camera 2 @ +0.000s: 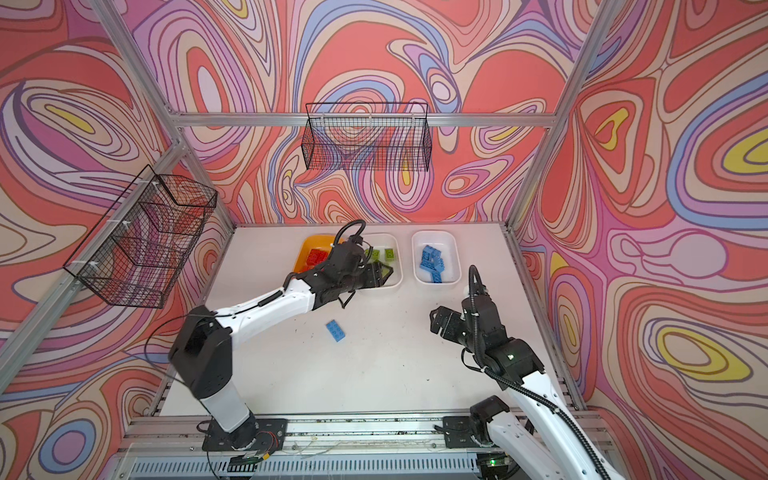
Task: Sort the legos into containers by color
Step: 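Move the left gripper back to the last loose light-blue brick and grasp it, then carry the light-blue brick with the left gripper and drop it into the blue-brick tub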
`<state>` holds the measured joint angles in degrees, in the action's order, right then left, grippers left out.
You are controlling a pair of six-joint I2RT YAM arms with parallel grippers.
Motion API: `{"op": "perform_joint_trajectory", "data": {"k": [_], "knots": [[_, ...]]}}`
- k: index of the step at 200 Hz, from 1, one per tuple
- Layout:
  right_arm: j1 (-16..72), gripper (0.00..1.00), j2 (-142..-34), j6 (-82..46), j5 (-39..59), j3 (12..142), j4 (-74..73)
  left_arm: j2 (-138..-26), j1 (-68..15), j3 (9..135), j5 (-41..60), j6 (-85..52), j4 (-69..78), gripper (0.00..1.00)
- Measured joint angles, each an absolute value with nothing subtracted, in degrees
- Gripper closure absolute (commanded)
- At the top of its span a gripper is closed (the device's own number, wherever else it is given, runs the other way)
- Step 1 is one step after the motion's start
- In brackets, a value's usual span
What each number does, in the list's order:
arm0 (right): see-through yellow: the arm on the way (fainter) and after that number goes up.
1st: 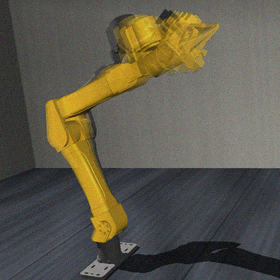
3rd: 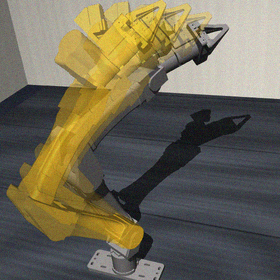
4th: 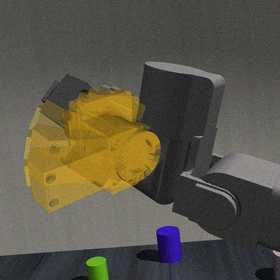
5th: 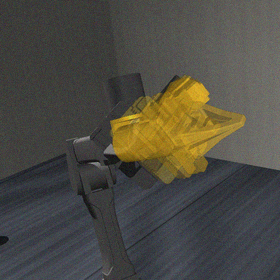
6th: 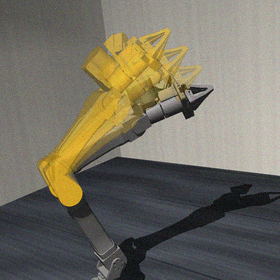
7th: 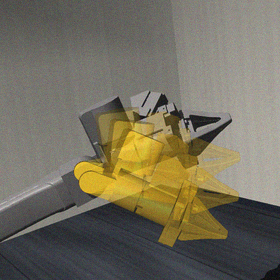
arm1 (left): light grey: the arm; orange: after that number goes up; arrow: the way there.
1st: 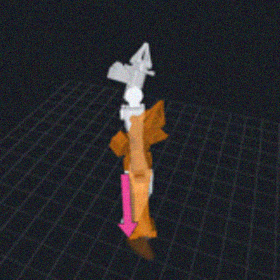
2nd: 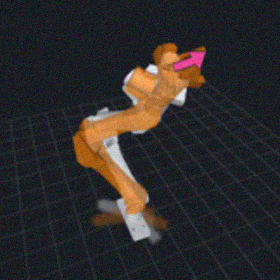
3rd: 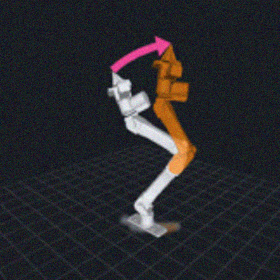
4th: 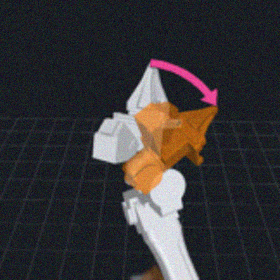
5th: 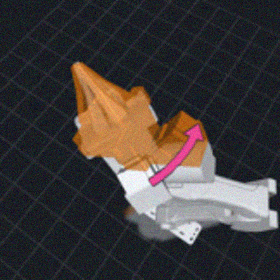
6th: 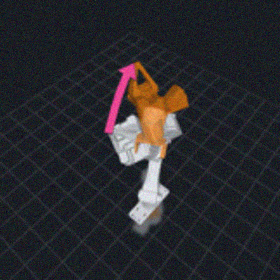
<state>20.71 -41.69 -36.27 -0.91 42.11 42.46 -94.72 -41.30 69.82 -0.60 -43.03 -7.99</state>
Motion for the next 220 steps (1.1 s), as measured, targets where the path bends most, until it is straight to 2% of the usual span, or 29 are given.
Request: {"op": "perform_joint_trajectory", "data": {"k": [22,44,90,139,162,205,220], "knots": [[20.7,0.02,-43.3,-35.7,0.0,42.2,41.2,-86.0,-41.6,55.6,-6.3,-48.5,-9.3,0.32],[20.7,0.02,-45.0,-35.3,1.5,42.2,39.5,-82.3,-41.7,47.8,-11.5,-52.6,-12.9,0.32],[20.7,0.02,-46.5,-34.8,3.4,42.2,38.1,-82.3,-41.6,46.7,-16.4,-55.8,-15.6,0.31],[20.7,0.02,-44.7,-34.8,3.4,42.2,38.1,-89.4,-40.0,47.2,-14.8,-56.5,-15.7,0.35],[20.7,0.02,-44.6,-34.8,3.2,42.1,38.1,-91.9,-40.0,47.3,-13.2,-57.1,-15.8,0.44],[20.7,0.02,-45.3,-34.5,3.0,41.6,37.5,-93.7,-40.0,48.4,-10.7,-57.3,-17.0,0.73],[20.7,0.02,-45.5,-34.4,3.0,40.6,36.6,-93.7,-40.2,48.5,-10.3,-57.3,-17.8,0.78]]}}
